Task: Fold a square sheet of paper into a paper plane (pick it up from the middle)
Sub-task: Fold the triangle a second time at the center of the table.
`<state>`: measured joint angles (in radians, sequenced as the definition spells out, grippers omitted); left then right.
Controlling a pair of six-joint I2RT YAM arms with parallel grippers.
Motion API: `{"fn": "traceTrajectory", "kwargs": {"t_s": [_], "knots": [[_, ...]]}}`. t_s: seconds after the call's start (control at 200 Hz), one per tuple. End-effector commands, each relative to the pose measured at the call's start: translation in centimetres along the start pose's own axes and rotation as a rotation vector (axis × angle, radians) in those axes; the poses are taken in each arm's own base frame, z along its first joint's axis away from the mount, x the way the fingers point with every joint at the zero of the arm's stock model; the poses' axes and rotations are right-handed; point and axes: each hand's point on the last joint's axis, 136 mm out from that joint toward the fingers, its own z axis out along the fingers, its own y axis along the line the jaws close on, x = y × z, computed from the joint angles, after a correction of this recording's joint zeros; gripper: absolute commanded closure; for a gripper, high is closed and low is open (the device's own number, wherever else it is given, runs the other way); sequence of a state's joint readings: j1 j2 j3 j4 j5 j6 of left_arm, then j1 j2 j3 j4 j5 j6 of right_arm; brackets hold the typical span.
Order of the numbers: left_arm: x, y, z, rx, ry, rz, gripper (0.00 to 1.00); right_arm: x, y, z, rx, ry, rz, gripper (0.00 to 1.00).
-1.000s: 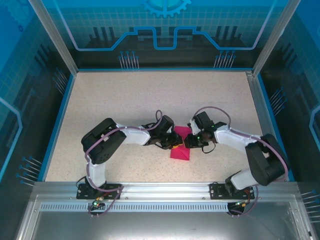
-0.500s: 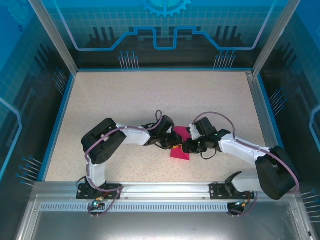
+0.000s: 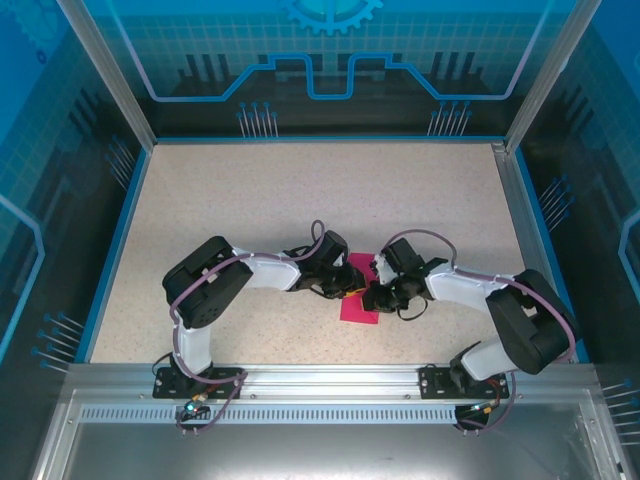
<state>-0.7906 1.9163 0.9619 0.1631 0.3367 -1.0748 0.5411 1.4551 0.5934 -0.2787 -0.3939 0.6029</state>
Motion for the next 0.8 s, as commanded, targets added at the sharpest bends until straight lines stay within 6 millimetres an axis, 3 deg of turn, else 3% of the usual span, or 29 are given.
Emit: {"fn": "traceTrajectory", "kwargs": {"t_s": [0.0, 0.795], "knots": [[1.1, 2.9, 1.1, -0.090, 0.034, -0.024, 0.75, 1.2, -1.0, 0.3, 0.029, 0.024, 0.038, 0.87], [1.3, 3.8, 1.3, -0.113, 0.036, -0.034, 0.76, 5.9, -3.7, -0.5, 0.113, 0.120, 0.125, 0.82]]}}
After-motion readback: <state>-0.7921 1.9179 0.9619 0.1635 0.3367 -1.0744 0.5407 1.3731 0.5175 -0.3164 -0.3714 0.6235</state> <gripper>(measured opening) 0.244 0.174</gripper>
